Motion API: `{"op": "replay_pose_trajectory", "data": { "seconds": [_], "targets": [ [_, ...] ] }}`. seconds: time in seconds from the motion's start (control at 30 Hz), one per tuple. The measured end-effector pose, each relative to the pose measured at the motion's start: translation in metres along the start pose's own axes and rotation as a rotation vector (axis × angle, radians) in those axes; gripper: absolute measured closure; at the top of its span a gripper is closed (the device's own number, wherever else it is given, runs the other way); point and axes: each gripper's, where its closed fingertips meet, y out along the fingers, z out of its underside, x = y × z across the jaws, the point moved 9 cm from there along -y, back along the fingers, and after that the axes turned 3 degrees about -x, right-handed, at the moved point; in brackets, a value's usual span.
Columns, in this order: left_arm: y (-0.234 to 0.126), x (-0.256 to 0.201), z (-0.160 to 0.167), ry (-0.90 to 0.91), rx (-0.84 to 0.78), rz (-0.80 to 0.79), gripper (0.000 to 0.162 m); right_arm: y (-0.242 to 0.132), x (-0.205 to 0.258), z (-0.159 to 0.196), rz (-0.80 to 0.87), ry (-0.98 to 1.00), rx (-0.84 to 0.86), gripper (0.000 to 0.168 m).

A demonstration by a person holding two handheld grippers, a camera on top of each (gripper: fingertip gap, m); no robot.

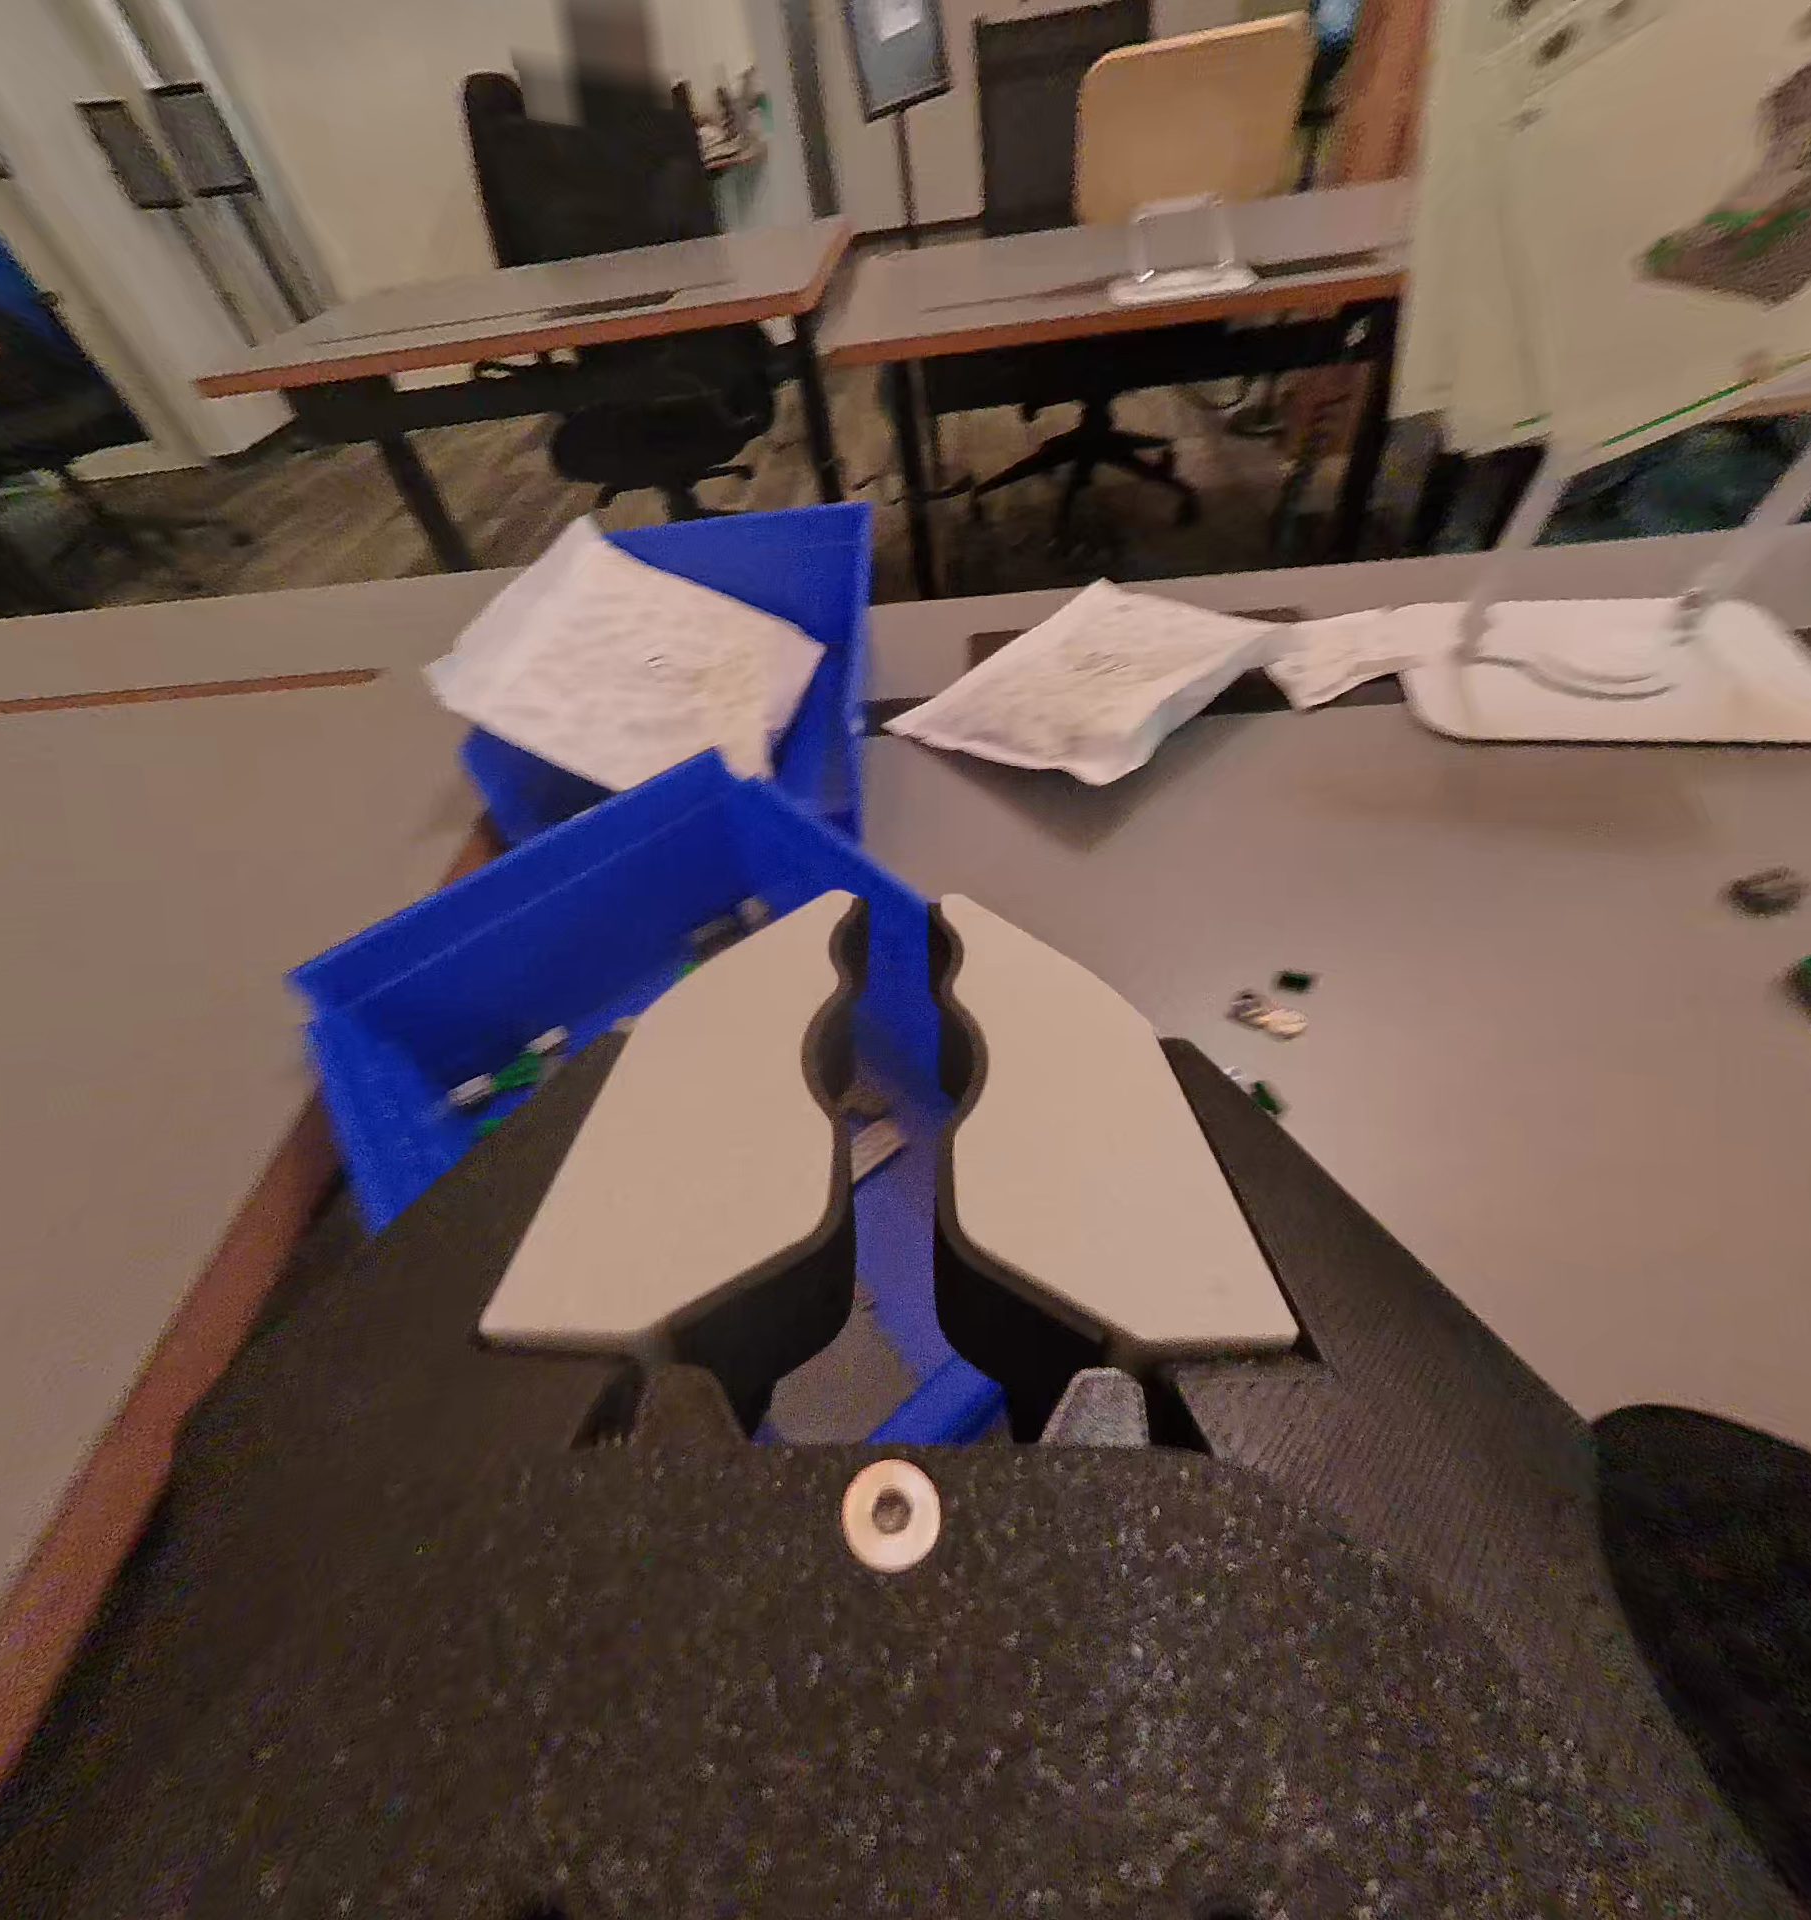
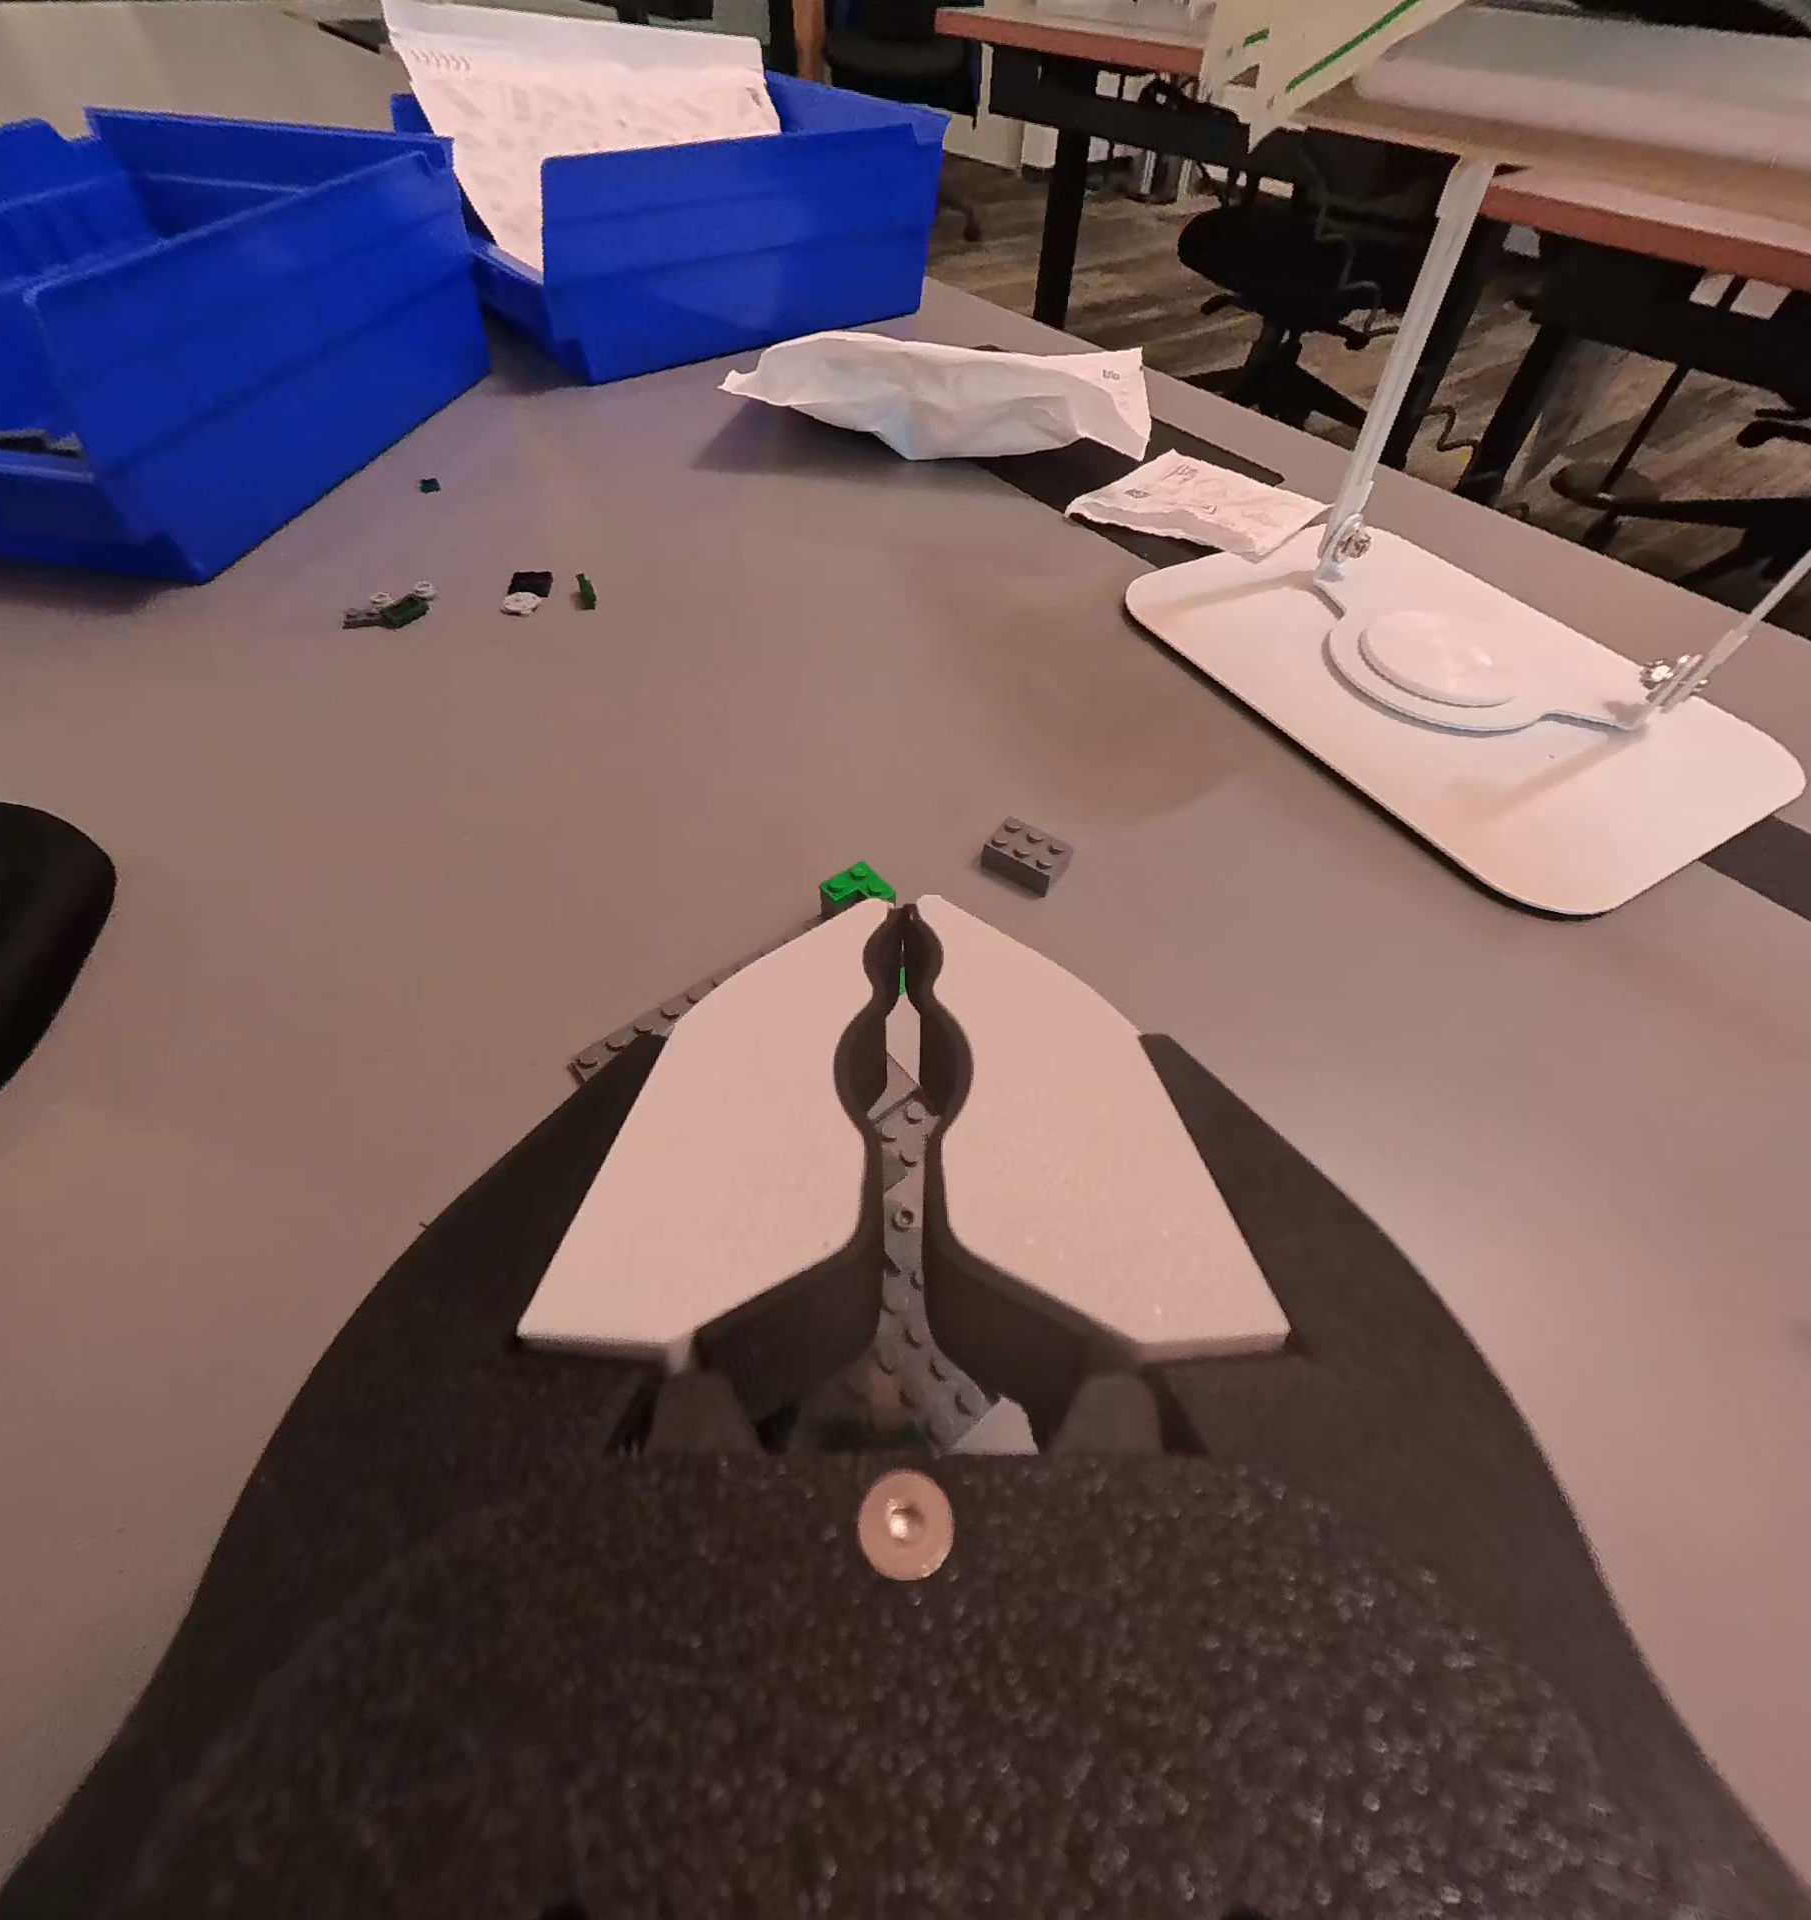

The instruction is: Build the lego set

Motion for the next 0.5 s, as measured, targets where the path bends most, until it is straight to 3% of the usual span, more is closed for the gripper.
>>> {"op": "replay_pose_trajectory", "data": {
  "seconds": [0.1,0.33,0.5],
  "targets": [
    [0.003,0.032,0.010,0.048,0.114,-0.008,0.147,0.003,0.000,0.003,-0.005,0.009,0.009,0.168],
    [0.045,0.077,0.047,0.174,0.399,0.280,0.138,0.008,0.004,0.007,0.002,-0.062,0.040,0.168],
    [0.083,0.079,0.065,0.270,0.512,0.472,0.139,0.011,0.011,0.007,0.008,-0.161,0.061,0.168]
  ]
}}
